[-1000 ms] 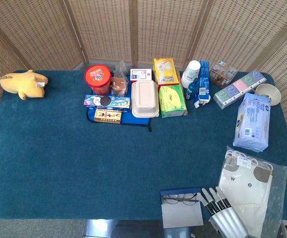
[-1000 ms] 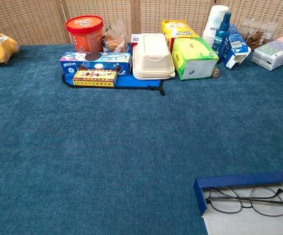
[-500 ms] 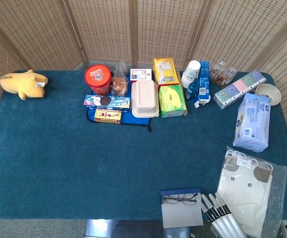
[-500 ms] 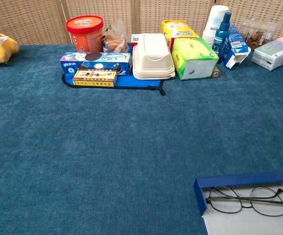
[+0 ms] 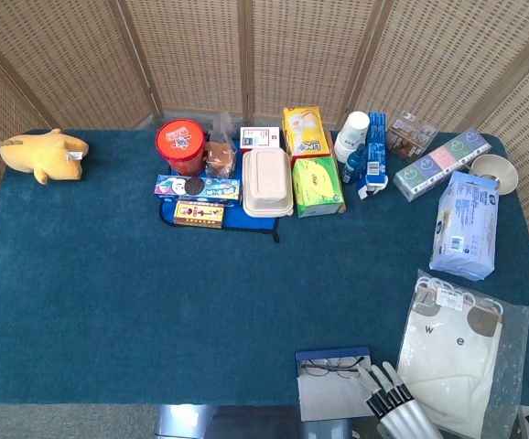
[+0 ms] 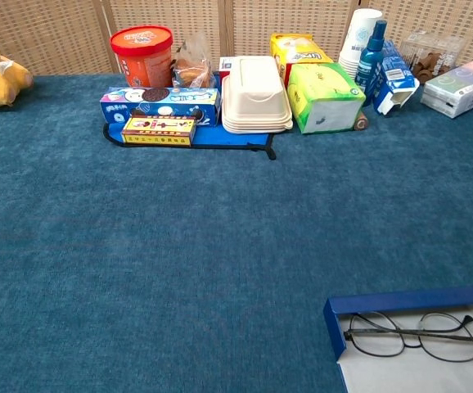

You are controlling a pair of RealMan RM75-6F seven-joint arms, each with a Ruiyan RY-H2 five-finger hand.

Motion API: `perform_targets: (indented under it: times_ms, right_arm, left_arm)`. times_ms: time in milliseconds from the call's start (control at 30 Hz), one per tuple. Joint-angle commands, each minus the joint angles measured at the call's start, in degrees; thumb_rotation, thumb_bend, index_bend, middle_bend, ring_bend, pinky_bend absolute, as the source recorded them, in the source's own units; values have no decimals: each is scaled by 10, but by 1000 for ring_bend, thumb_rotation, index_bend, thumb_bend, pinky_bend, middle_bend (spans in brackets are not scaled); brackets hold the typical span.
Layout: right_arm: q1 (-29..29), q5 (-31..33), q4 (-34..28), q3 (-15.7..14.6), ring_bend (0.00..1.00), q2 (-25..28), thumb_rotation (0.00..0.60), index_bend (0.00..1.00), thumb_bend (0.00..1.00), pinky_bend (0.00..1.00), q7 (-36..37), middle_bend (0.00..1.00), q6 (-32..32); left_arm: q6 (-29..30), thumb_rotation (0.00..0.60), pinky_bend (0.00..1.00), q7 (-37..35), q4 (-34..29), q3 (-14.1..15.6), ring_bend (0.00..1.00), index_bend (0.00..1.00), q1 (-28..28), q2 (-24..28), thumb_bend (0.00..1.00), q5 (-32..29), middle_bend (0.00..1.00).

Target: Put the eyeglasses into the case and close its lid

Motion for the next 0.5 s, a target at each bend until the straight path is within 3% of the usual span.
perform_targets:
  times_ms: [33, 500]
  right_arm:
    - [4, -8, 9, 1, 0, -6, 600, 0, 227, 52, 10, 0, 0]
    - [15, -24, 55, 9, 0, -33, 600, 0, 216, 52, 59, 0, -1]
  left_arm:
    - [2, 600, 64, -2, 1, 0, 174, 138, 2, 1, 308, 0, 274]
    - [16, 600, 47, -12, 2, 4, 169, 130, 16, 10, 308, 3, 274]
